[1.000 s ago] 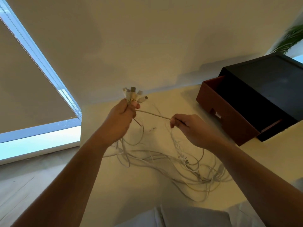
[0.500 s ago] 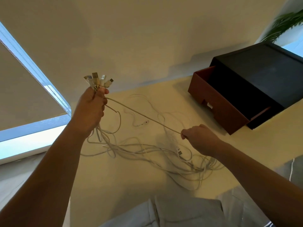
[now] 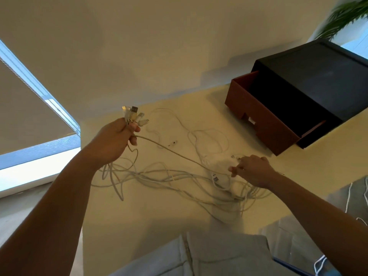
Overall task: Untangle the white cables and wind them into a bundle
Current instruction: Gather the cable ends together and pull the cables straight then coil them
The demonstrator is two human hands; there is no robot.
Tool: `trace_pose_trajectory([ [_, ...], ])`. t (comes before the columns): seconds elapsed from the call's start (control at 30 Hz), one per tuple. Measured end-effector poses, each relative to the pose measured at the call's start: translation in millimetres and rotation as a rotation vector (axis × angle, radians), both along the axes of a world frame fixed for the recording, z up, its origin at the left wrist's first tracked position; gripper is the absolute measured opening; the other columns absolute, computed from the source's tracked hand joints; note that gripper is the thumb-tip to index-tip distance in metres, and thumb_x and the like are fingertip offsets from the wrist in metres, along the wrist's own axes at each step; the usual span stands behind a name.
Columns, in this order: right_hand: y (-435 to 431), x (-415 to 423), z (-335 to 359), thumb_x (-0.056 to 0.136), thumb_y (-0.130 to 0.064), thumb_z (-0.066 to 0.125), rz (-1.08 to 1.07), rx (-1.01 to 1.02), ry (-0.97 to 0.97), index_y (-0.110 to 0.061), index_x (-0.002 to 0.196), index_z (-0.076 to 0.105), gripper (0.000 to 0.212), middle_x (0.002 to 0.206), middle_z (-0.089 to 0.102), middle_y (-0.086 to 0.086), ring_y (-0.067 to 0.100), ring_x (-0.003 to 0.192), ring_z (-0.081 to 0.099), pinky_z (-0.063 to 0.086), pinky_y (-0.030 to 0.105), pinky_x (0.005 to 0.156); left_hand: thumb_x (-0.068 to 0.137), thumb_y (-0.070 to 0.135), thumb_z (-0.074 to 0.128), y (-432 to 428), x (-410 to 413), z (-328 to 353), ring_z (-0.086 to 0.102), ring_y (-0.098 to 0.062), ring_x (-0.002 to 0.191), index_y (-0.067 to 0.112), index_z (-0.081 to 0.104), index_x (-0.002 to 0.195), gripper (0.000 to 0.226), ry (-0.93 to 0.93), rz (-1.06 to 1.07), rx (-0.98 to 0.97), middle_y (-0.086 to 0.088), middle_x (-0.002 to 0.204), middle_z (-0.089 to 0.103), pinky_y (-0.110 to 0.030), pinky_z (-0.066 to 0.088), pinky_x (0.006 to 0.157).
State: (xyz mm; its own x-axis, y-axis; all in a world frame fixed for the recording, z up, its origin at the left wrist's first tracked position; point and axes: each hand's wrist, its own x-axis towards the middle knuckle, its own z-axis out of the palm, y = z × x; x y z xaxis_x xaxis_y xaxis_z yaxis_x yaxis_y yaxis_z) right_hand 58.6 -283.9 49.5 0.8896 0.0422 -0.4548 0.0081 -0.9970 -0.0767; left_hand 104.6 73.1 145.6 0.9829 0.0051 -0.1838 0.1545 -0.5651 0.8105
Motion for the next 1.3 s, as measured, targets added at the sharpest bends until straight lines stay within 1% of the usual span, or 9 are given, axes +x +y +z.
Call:
trace_pose_trajectory([
  [0.1, -3.3, -0.8, -2.1, 0.089, -0.056, 0.051, 0.072, -0.089, 0.052, -0.039, 0.099, 0.070, 0.028, 0.106, 0.061, -0.008, 0.020, 0.108, 0.051, 0.031, 0.040, 0.090, 0.103, 0.028, 0.041, 0.5, -0.3, -2.4, 0.038, -0.006, 0.042, 0.019, 0.057, 0.085, 0.025, 0.088, -0.081, 0.046, 0.002, 0.077, 0.073, -0.024, 0.030, 0.047],
  [0.17, -7.0, -7.2, -5.1, 0.086, -0.055, 0.058, 0.141, -0.160, 0.084, -0.039, 0.106, 0.063, 0.026, 0.112, 0.059, -0.009, 0.018, 0.111, 0.050, 0.031, 0.039, 0.094, 0.102, 0.029, 0.041, 2.7, -1.2, -3.8, 0.029, -0.014, 0.044, 0.017, 0.056, 0.085, 0.026, 0.164, -0.126, 0.062, 0.001, 0.086, 0.076, -0.018, 0.028, 0.039],
  [0.33, -20.9, -19.1, -16.6, 0.086, -0.044, 0.063, 0.145, -0.255, 0.104, -0.034, 0.112, 0.055, 0.029, 0.120, 0.058, -0.005, 0.019, 0.112, 0.051, 0.034, 0.039, 0.099, 0.103, 0.028, 0.039, 3.6, -3.6, -4.3, 0.031, -0.003, 0.031, 0.014, 0.056, 0.086, 0.028, 0.243, -0.170, 0.106, -0.002, 0.091, 0.075, -0.027, 0.023, 0.047],
  [0.47, -23.7, -18.0, -19.3, 0.085, -0.043, 0.064, 0.146, -0.279, 0.008, -0.034, 0.105, 0.064, 0.022, 0.122, 0.045, 0.001, 0.027, 0.116, 0.042, 0.035, 0.041, 0.102, 0.104, 0.029, 0.038, -3.0, -2.5, -2.9, 0.037, -0.001, 0.040, 0.017, 0.058, 0.087, 0.029, 0.212, -0.166, 0.153, 0.005, 0.085, 0.074, -0.024, 0.026, 0.049],
  [0.7, -11.4, 7.6, -27.7, 0.089, -0.034, 0.061, -0.033, -0.023, -0.177, -0.027, 0.110, 0.062, 0.022, 0.125, 0.044, 0.001, 0.025, 0.119, 0.038, 0.036, 0.038, 0.101, 0.104, 0.029, 0.038, -14.9, -1.3, 1.1, 0.043, 0.003, 0.040, 0.017, 0.057, 0.090, 0.027, 0.159, -0.174, 0.087, -0.002, 0.092, 0.073, -0.025, 0.028, 0.052],
  [0.97, 35.6, 22.1, -53.0, 0.090, -0.039, 0.056, -0.053, 0.103, 0.042, -0.020, 0.127, 0.053, 0.041, 0.125, 0.047, 0.009, 0.031, 0.116, 0.046, 0.038, 0.038, 0.097, 0.103, 0.029, 0.040, -19.4, -3.1, -4.4, 0.034, -0.004, 0.038, 0.016, 0.058, 0.092, 0.026, 0.171, -0.132, 0.011, 0.004, 0.080, 0.073, -0.016, 0.029, 0.042],
  [1.1, 40.4, 28.6, -58.0, 0.098, -0.024, 0.043, -0.051, 0.125, 0.007, -0.013, 0.112, 0.058, 0.024, 0.118, 0.055, 0.010, 0.029, 0.105, 0.051, 0.041, 0.035, 0.088, 0.103, 0.028, 0.041, -17.6, -5.1, -4.7, 0.035, -0.004, 0.040, 0.017, 0.058, 0.090, 0.025, 0.164, -0.108, -0.025, 0.004, 0.076, 0.073, -0.017, 0.029, 0.043],
  [1.2, 36.5, 44.3, -39.6, 0.097, -0.017, 0.046, -0.249, 0.380, -0.134, -0.011, 0.094, 0.061, 0.016, 0.102, 0.065, 0.011, 0.026, 0.087, 0.057, 0.043, 0.033, 0.074, 0.103, 0.028, 0.040, -15.1, -6.2, -3.3, 0.036, -0.003, 0.038, 0.018, 0.058, 0.088, 0.025, 0.147, -0.086, -0.037, 0.002, 0.077, 0.073, -0.018, 0.029, 0.044],
  [1.3, 27.7, 62.3, -9.8, 0.097, -0.012, 0.049, -0.381, 0.558, -0.327, -0.014, 0.083, 0.058, 0.017, 0.079, 0.060, 0.002, 0.021, 0.071, 0.054, 0.043, 0.033, 0.063, 0.103, 0.028, 0.041, -14.6, -5.7, -3.0, 0.036, -0.004, 0.041, 0.018, 0.059, 0.089, 0.025, 0.139, -0.063, -0.058, 0.004, 0.074, 0.072, -0.019, 0.029, 0.045],
])
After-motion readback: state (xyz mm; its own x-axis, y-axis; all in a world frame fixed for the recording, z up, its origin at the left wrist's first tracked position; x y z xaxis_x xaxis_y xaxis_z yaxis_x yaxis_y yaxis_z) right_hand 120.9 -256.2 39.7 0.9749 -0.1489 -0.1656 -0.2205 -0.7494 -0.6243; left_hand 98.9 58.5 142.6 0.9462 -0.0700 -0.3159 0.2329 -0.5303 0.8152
